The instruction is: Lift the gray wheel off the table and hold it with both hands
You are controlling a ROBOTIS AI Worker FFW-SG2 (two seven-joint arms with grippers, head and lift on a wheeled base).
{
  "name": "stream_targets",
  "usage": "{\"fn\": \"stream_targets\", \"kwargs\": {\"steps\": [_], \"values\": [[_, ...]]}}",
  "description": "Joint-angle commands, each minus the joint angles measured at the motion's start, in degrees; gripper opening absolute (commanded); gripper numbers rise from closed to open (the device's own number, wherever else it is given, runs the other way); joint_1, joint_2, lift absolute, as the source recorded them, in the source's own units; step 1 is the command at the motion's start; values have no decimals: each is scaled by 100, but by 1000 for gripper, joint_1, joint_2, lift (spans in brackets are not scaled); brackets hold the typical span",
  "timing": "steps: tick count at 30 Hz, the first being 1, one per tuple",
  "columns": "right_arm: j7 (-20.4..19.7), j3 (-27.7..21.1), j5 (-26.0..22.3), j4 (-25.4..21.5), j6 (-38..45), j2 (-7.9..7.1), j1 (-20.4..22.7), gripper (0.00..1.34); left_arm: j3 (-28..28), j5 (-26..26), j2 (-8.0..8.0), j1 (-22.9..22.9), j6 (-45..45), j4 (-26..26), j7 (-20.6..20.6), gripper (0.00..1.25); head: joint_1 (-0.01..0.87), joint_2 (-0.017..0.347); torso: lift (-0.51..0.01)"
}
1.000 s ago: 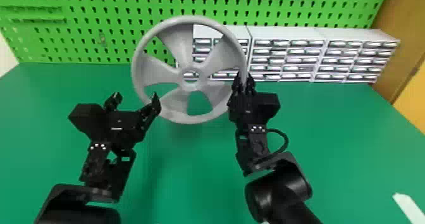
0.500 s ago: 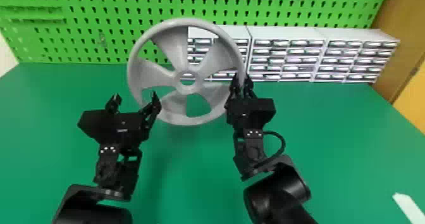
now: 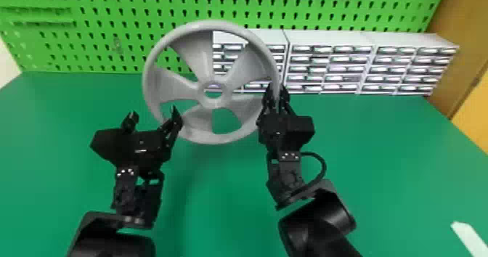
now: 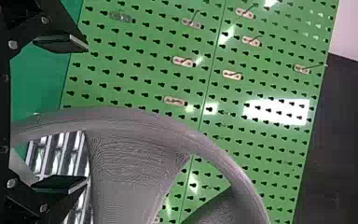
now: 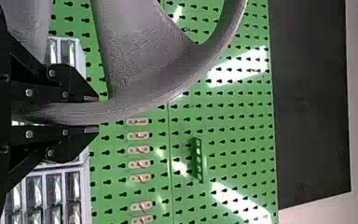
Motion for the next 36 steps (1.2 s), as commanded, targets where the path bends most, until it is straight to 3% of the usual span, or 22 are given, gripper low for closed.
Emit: {"fn": "stream_targets", "kwargs": {"steps": [1,12,22,26,36], "values": [[2,20,1,6,-17,5,-11,86,-13,13,0,-69,-51,103,1,973,711,15,-98],[-7,11,1,6,-26,5,-20,86,-57,13,0,-122,-95,147,1,951,711,15,-98],[-24,-6,1,24,-26,5,-38,86,-136,31,0,-95,-95,147,185,658,711,15,-98],[-24,-6,1,24,-43,5,-38,86,-224,92,0,-87,-95,138,405,459,711,15,-98],[-33,-15,19,24,-35,5,-38,86,-461,57,0,-113,-86,112,906,270,711,15,-98]]}}
